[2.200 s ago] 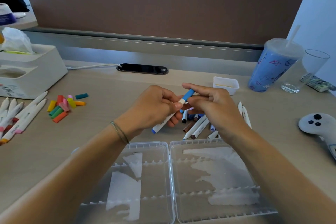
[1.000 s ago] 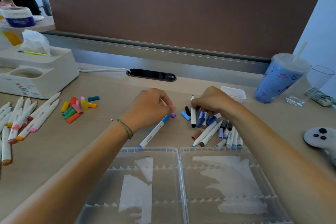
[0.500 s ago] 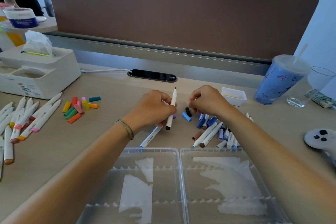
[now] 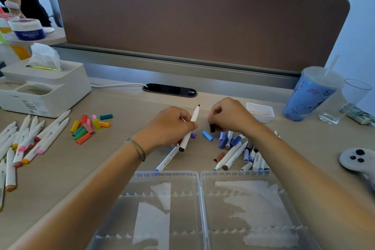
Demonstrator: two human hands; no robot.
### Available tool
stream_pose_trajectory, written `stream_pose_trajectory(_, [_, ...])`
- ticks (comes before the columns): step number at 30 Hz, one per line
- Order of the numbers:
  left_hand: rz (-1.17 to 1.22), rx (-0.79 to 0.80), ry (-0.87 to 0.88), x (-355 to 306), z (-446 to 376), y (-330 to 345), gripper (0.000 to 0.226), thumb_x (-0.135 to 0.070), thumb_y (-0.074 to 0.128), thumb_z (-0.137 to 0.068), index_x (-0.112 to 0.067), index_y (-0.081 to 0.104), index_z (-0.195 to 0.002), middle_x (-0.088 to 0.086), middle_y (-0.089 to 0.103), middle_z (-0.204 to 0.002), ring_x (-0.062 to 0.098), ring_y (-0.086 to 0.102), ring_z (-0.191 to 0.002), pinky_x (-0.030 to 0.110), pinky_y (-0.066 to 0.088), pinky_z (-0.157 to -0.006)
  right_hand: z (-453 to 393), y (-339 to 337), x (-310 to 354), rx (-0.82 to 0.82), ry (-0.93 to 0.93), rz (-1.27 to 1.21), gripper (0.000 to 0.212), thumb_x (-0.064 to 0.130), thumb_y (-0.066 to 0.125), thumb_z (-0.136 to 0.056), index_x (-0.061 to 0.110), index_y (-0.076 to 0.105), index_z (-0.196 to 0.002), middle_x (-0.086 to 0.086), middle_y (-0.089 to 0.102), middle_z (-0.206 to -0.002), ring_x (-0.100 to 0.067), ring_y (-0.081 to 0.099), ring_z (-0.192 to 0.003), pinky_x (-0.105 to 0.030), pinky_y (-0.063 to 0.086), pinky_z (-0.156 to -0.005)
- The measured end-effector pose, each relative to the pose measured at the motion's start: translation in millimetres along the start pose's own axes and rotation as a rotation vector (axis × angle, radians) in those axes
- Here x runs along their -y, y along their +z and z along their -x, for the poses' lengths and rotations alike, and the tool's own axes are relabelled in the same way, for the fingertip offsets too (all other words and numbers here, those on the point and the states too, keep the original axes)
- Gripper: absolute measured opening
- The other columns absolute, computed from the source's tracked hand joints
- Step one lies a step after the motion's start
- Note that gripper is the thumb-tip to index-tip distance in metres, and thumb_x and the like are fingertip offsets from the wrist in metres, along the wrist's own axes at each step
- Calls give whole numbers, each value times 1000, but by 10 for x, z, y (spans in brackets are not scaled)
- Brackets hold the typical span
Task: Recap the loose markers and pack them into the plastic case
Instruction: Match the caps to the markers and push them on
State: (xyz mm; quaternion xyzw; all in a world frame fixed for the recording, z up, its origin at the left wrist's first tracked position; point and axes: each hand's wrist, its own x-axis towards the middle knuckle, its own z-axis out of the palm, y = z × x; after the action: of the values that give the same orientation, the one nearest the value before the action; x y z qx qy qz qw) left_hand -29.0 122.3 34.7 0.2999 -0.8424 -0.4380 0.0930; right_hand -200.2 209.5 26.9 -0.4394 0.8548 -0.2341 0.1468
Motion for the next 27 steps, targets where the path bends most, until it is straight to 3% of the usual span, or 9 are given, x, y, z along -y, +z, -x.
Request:
stream_pose_trajectory(4, [-37, 83, 20, -56, 50, 0, 19, -34, 61, -97, -18, 72, -101, 3, 74, -88, 16, 68, -69, 18, 49, -51, 375, -250, -93, -56, 86, -638, 23, 7, 58, -97, 10, 80, -93, -13, 76, -85, -17, 72, -68, -26, 61, -68])
stream_pose_trajectory(9, [-53, 191, 78, -172, 150, 33, 19, -31, 58, -98, -22, 71, -109, 0, 73, -88, 15, 66, -76, 19, 52, -56, 564, -306, -228, -145, 157, -1013, 14, 7, 64, -97, 3, 75, -103, -15, 79, -90, -21, 76, -77, -25, 63, -68])
stream_pose_trajectory(20, [-73, 206, 105, -208, 195, 37, 13, -34, 60, -97, -28, 70, -101, -5, 71, -84, 17, 67, -78, 26, 59, -66, 572, -232, -272, -158, 133, -1051, 13, 9, 66, -97, 2, 74, -105, -14, 79, -95, -25, 77, -85, -32, 64, -78])
stream_pose_trajectory(25, [-91, 203, 104, -215, 186, 38, 15, -36, 59, -97, -28, 70, -102, -6, 70, -85, 13, 65, -78, 22, 53, -65, 550, -210, -278, -207, 114, -1004, 25, 10, 53, -104, 9, 78, -107, -11, 74, -103, -23, 70, -88, -32, 59, -79])
stream_pose_trajectory(27, [-83, 209, 95, -206, 180, 35, 13, -35, 59, -97, -29, 70, -102, -6, 72, -85, 14, 66, -78, 23, 55, -64, 557, -216, -288, -163, 87, -998, 29, 11, 49, -106, 10, 78, -106, -8, 71, -96, -22, 70, -86, -30, 58, -78])
